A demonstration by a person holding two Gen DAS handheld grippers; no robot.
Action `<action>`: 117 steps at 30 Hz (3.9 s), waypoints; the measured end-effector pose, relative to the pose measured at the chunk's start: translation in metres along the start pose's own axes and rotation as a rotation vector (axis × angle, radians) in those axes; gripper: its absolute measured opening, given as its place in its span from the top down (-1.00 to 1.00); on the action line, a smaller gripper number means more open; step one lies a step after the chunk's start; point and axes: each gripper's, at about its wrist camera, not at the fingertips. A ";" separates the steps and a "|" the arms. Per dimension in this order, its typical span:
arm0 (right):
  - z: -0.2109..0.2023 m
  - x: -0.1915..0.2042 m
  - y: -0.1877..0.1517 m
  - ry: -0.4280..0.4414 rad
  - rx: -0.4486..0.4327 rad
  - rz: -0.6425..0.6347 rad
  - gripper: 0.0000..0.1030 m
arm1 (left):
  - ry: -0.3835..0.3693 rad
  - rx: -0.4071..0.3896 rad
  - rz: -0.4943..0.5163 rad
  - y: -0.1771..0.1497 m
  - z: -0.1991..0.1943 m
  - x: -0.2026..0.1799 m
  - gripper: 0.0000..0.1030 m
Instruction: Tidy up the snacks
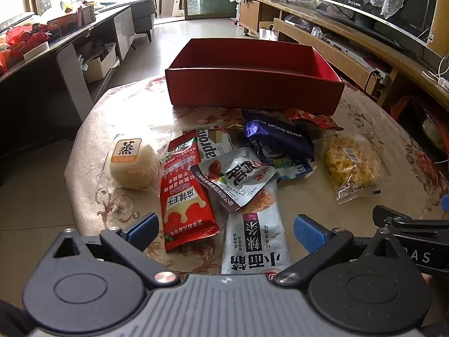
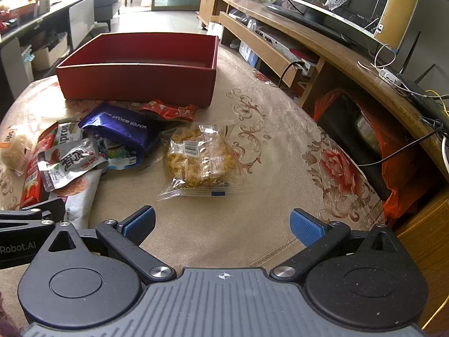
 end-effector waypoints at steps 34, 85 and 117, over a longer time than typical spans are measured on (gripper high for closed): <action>0.003 -0.014 0.000 0.024 0.026 0.023 -0.99 | -0.028 0.123 -0.030 0.002 0.036 -0.013 -0.98; 0.079 -0.014 0.030 0.258 0.272 -0.149 -0.53 | -0.134 0.215 0.012 -0.013 0.032 -0.008 -0.13; 0.030 -0.015 0.016 0.281 0.218 -0.124 -0.51 | -0.081 0.168 0.012 -0.013 0.010 -0.012 0.15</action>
Point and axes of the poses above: each gripper's, at about its wrist camera, not at the fingertips, and z roughly the way its jaws point, x to its left, y to its top, and after that the axes turned 4 degrees about x, right-handed
